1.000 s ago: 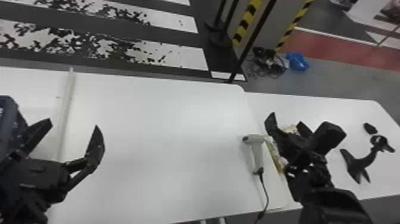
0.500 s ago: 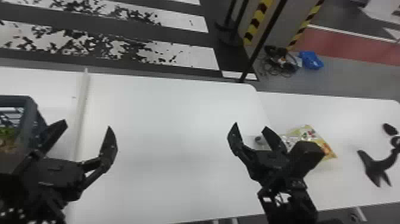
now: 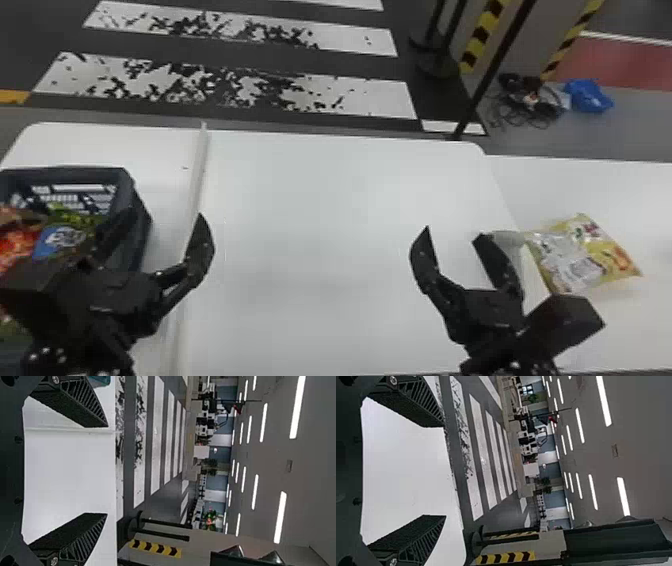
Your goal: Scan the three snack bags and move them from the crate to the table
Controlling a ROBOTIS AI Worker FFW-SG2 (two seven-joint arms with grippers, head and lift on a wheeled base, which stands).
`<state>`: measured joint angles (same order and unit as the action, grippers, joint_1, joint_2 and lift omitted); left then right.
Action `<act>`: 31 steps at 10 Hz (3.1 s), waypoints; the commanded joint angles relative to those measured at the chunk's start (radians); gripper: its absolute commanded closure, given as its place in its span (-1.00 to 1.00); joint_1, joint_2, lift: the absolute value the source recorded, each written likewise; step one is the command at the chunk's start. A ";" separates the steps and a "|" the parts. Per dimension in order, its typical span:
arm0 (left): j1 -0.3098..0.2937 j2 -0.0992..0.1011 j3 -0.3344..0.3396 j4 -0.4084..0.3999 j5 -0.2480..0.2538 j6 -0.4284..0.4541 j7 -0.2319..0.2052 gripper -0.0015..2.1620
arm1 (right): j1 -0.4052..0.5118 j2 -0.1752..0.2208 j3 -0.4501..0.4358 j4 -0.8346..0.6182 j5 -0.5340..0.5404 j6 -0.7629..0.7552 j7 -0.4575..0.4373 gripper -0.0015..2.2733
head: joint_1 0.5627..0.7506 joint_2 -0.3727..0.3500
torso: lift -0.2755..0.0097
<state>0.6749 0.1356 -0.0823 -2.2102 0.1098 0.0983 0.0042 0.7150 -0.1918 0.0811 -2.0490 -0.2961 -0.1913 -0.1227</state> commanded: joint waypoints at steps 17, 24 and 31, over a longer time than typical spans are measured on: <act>-0.170 -0.008 0.427 -0.083 0.237 0.935 -0.018 0.66 | -0.046 -0.035 0.052 0.070 0.022 -0.070 -0.009 -0.93 | 0.41 0.60 | 0.50; -0.075 -0.022 0.463 -0.355 0.237 0.914 -0.021 0.66 | -0.046 -0.024 0.048 0.064 0.014 -0.067 -0.025 -0.94 | 0.41 0.60 | 0.50; -0.052 -0.057 0.312 -0.602 0.318 0.993 -0.064 0.66 | -0.043 -0.012 -0.020 0.046 -0.001 -0.067 -0.040 -0.93 | 0.41 0.03 | 0.50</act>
<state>0.6278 0.0790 0.2648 -2.8208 0.4272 1.0843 -0.0606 0.6718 -0.2077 0.0704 -2.0036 -0.2954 -0.2584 -0.1625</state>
